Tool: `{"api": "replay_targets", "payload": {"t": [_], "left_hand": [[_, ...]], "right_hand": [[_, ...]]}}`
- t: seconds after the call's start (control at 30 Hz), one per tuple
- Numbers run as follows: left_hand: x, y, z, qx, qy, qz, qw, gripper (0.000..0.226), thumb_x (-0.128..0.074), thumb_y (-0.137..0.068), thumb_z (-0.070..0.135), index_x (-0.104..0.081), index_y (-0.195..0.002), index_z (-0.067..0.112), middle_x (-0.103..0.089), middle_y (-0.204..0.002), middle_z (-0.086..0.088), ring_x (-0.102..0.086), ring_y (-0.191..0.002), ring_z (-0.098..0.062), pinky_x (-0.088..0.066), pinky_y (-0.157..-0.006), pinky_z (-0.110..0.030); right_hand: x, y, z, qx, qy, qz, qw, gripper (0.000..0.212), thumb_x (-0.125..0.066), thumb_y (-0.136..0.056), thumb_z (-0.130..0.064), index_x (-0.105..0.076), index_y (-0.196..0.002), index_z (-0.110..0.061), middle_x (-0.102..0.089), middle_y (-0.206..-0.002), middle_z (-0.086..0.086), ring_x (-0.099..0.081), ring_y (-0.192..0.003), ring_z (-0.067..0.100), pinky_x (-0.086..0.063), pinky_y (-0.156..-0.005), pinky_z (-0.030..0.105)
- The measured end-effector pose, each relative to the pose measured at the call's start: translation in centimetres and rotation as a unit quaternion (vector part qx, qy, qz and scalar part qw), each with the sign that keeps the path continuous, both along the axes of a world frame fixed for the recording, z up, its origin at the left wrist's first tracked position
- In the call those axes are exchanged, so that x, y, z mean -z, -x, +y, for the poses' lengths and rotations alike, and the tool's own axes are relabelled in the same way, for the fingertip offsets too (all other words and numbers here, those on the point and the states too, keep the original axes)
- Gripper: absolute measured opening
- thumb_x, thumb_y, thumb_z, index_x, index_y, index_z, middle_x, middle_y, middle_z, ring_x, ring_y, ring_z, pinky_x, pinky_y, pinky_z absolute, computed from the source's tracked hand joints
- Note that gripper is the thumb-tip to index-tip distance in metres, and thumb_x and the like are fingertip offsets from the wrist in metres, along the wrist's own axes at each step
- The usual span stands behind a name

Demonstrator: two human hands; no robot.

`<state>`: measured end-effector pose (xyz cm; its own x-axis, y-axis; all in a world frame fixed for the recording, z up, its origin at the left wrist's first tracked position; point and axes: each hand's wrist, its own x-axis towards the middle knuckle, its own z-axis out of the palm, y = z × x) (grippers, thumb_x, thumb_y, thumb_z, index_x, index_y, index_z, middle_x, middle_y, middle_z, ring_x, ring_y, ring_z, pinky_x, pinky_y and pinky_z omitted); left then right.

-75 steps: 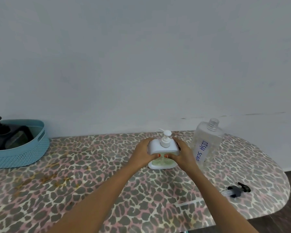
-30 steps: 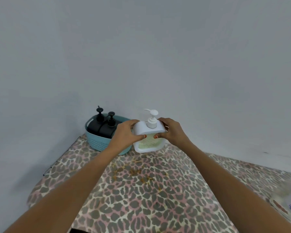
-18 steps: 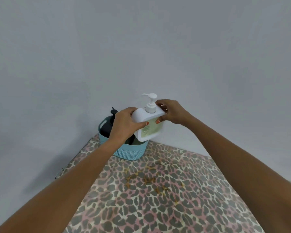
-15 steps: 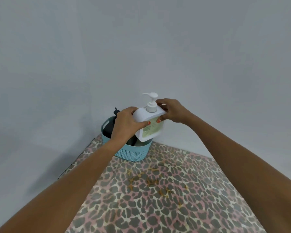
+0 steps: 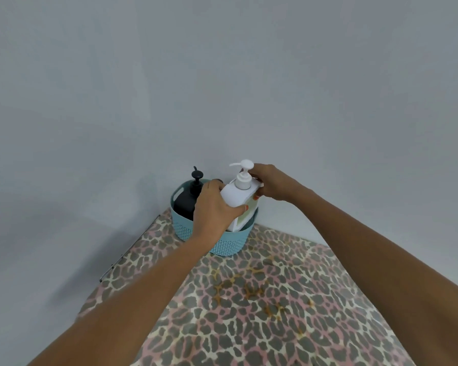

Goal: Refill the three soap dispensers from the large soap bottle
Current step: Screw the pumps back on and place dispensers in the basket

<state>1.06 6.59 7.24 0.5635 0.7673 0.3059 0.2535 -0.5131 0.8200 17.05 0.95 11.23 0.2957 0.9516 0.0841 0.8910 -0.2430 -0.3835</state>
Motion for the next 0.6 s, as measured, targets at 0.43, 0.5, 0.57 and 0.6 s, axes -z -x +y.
{"api": "replay_targets", "payload": {"t": [0.43,0.5,0.57,0.6], "left_hand": [[2.7,-0.2,-0.1,-0.038,-0.033,0.108,0.993,0.056,-0.078,-0.065,0.037,-0.048,-0.101,0.006,-0.048,-0.108,-0.010,-0.048,-0.103,-0.026,-0.037,-0.067,-0.031],[3.1,-0.2,-0.1,-0.036,-0.029,0.118,0.992,0.057,-0.078,-0.066,0.036,-0.047,-0.102,0.006,-0.046,-0.109,-0.010,-0.046,-0.105,-0.026,-0.037,-0.068,-0.030],[3.4,-0.1,-0.2,-0.035,-0.036,0.130,0.990,0.056,-0.078,-0.067,0.037,-0.047,-0.103,0.006,-0.044,-0.111,-0.010,-0.044,-0.107,-0.026,-0.036,-0.069,-0.027],[3.4,-0.1,-0.2,-0.034,-0.039,0.136,0.989,0.056,-0.077,-0.068,0.036,-0.047,-0.103,0.006,-0.044,-0.112,-0.010,-0.043,-0.108,-0.026,-0.035,-0.070,-0.026]], "right_hand": [[4.6,0.0,1.7,0.016,0.036,-0.037,0.999,0.061,-0.052,-0.079,0.010,-0.042,-0.134,-0.015,-0.051,-0.131,0.008,-0.049,-0.111,0.026,-0.036,-0.081,0.026],[5.1,0.1,1.8,0.023,0.043,-0.035,0.998,0.058,-0.049,-0.080,0.010,-0.043,-0.133,-0.014,-0.052,-0.129,0.008,-0.047,-0.099,0.019,-0.034,-0.077,0.026],[5.5,0.1,1.9,0.032,0.048,-0.031,0.998,0.058,-0.047,-0.081,0.010,-0.043,-0.134,-0.014,-0.051,-0.130,0.009,-0.044,-0.095,0.017,-0.032,-0.075,0.026],[5.8,0.1,1.9,0.035,0.051,-0.030,0.998,0.059,-0.046,-0.081,0.010,-0.042,-0.135,-0.014,-0.051,-0.131,0.009,-0.046,-0.099,0.020,-0.031,-0.076,0.025]]}}
